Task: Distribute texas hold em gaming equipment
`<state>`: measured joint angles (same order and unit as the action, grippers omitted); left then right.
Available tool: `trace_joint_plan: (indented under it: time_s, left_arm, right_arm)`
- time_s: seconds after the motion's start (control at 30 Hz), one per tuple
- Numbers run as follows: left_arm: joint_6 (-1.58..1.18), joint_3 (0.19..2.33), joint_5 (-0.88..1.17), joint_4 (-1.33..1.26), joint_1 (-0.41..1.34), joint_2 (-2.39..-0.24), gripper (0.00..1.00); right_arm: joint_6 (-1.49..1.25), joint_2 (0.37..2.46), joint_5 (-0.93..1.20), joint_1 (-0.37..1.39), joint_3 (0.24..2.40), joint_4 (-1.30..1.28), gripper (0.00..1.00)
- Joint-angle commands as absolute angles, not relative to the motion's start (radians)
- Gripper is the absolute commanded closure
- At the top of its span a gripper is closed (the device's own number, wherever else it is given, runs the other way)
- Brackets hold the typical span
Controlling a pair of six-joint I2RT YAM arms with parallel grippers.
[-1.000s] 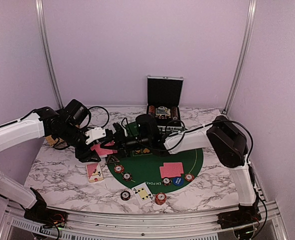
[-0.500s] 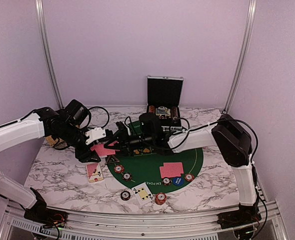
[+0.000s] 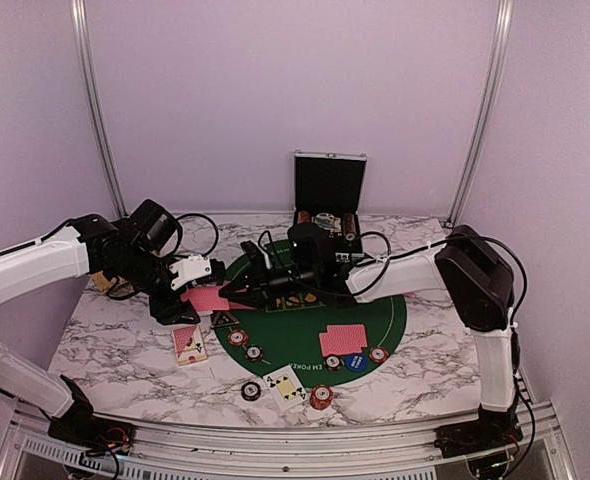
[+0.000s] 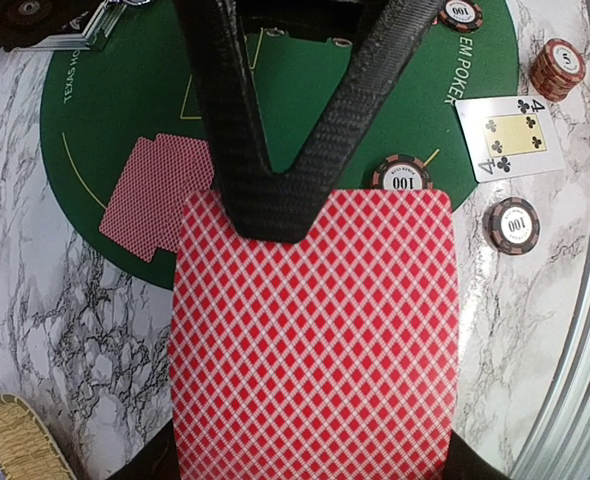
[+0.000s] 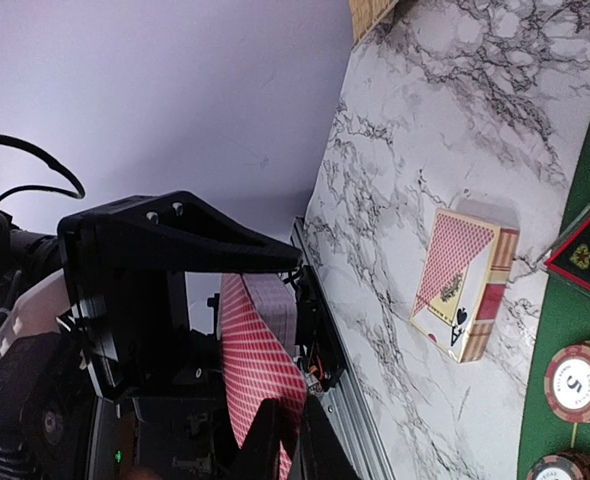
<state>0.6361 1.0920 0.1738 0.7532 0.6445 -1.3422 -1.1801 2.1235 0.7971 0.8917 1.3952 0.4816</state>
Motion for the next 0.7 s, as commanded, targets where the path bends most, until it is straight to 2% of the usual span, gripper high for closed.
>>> trace_joint_plan:
  time_s: [0.0,0.17,0.27,0.33,0.4,0.47,0.57,0.67]
  left_arm:
    - [0.64,1.089,0.164,0.742,0.647,-1.341,1.0]
    - [0.651,1.064,0.15,0.742,0.646,-1.333,1.0]
    - [0.652,1.066,0.154,0.742,0.644,-1.331,1.0]
    - [0.652,1.072,0.157,0.741,0.644,-1.334,1.0]
    - [0.65,1.075,0.16,0.742,0.644,-1.338,1.0]
    - [0.652,1.075,0.162,0.742,0.644,-1.339,1.0]
    - [0.65,1.076,0.162,0.742,0.644,-1.335,1.0]
    - [0.652,1.082,0.161,0.742,0.644,-1.34,1.0]
  right_arm:
    - [-1.198,2.062,0.799,0.865,1.354,0.49,0.95]
    - [-1.219,2.021,0.803,0.834,1.301,0.522,1.0]
    - [-1.271,2.016,0.812,0.828,1.273,0.601,0.99]
    - [-1.286,2.025,0.824,0.831,1.271,0.626,0.85]
    - [-1.288,2.025,0.82,0.832,1.259,0.643,0.62]
    - [-1.287,2.017,0.812,0.833,1.244,0.657,0.47]
    - [-1.256,2.025,0.803,0.848,1.266,0.618,0.4]
    - [-1.255,2.066,0.819,0.878,1.314,0.604,0.38]
